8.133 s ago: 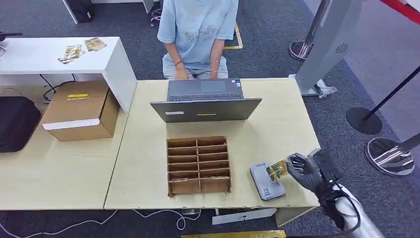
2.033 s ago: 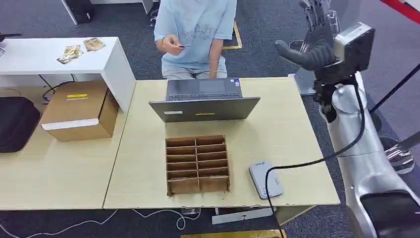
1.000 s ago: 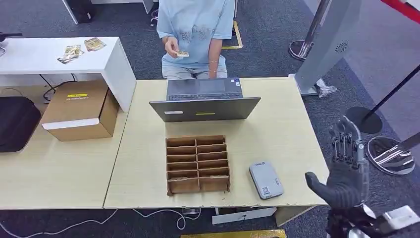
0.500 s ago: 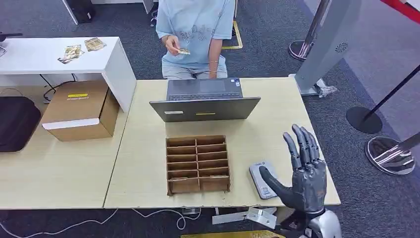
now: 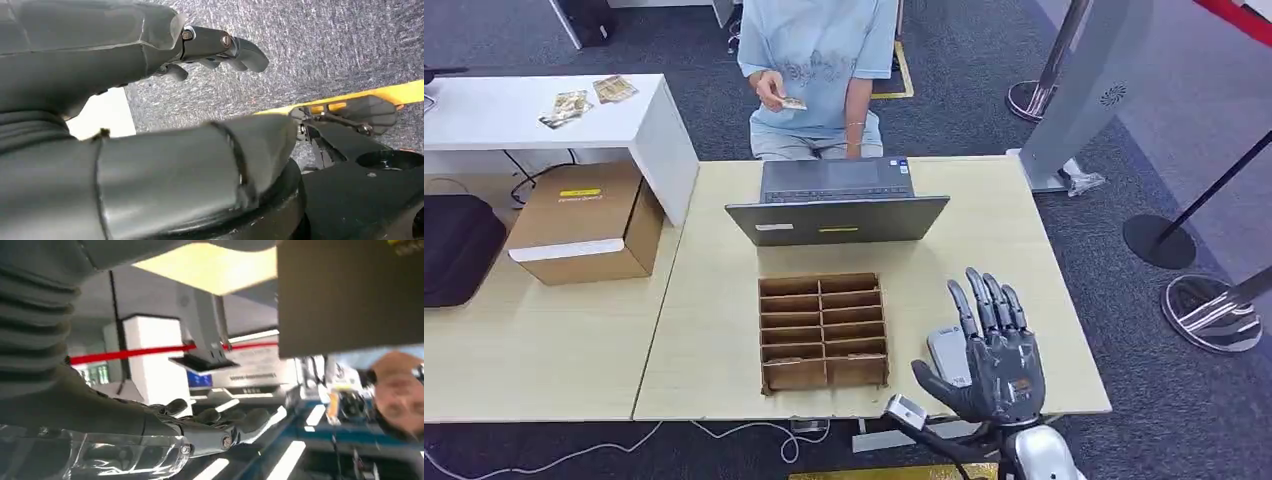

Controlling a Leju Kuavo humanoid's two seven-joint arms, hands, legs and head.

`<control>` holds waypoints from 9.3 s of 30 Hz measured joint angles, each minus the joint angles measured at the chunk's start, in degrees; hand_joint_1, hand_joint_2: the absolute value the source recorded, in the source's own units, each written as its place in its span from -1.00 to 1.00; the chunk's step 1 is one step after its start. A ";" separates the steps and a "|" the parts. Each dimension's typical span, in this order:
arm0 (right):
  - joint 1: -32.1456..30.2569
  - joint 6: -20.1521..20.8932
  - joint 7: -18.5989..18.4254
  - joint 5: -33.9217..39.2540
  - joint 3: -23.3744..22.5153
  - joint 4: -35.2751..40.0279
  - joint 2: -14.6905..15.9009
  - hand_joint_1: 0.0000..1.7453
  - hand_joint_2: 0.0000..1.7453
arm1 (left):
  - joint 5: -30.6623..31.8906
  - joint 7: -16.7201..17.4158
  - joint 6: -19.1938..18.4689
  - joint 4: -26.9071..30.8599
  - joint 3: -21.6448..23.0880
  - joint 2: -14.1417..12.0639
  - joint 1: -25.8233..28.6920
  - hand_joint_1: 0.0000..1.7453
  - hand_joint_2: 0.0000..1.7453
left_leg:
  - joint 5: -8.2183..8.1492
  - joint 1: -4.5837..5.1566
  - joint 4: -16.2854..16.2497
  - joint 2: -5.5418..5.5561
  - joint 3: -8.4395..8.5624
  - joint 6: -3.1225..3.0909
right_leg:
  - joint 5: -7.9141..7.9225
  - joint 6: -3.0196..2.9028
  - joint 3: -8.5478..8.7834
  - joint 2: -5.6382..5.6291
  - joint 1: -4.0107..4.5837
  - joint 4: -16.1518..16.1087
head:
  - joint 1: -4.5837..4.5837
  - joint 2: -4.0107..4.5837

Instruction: Pass the card to the sensor for recognition and then transmit it.

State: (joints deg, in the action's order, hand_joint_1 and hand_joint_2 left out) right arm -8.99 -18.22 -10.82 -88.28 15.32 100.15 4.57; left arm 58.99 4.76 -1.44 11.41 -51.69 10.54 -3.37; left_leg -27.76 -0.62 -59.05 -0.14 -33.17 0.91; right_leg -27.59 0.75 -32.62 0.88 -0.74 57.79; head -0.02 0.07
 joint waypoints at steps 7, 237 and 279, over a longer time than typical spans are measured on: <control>-1.72 10.37 -7.08 1.77 0.00 0.37 0.66 -1.00 -1.00 | 0.20 0.00 -0.37 0.00 -0.48 0.00 0.01 -1.00 -1.00 | 0.00 0.00 0.00 -0.01 0.00 0.00 | 0.00 0.00 0.00 0.00 0.00 0.00 | 0.00 0.00; 8.33 12.65 -1.20 3.89 10.80 -18.32 -4.57 -1.00 1.00 | 4.31 -1.75 -0.33 0.00 -1.81 0.52 -0.27 -1.00 -1.00 | 0.00 0.00 0.00 -0.02 -0.02 0.00 | 0.00 0.00 -0.02 -0.01 0.00 0.00 | 0.00 0.00; 14.66 10.49 -0.30 6.71 14.40 -23.47 -4.59 0.50 1.00 | 4.79 -1.88 -0.57 0.02 -1.81 0.81 -0.34 -1.00 -1.00 | 0.01 0.00 0.00 -0.02 0.00 0.01 | 0.00 0.00 -0.01 -0.01 0.00 0.01 | 0.00 -0.02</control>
State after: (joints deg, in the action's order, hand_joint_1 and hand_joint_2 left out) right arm 5.67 -7.74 -11.13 -81.57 29.73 76.67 -0.02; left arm 63.78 2.89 -2.01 11.43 -53.51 11.34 -3.71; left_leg -27.75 -0.62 -59.05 -0.17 -33.17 0.92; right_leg -27.59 0.75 -32.63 0.86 -0.74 57.80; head -0.02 0.05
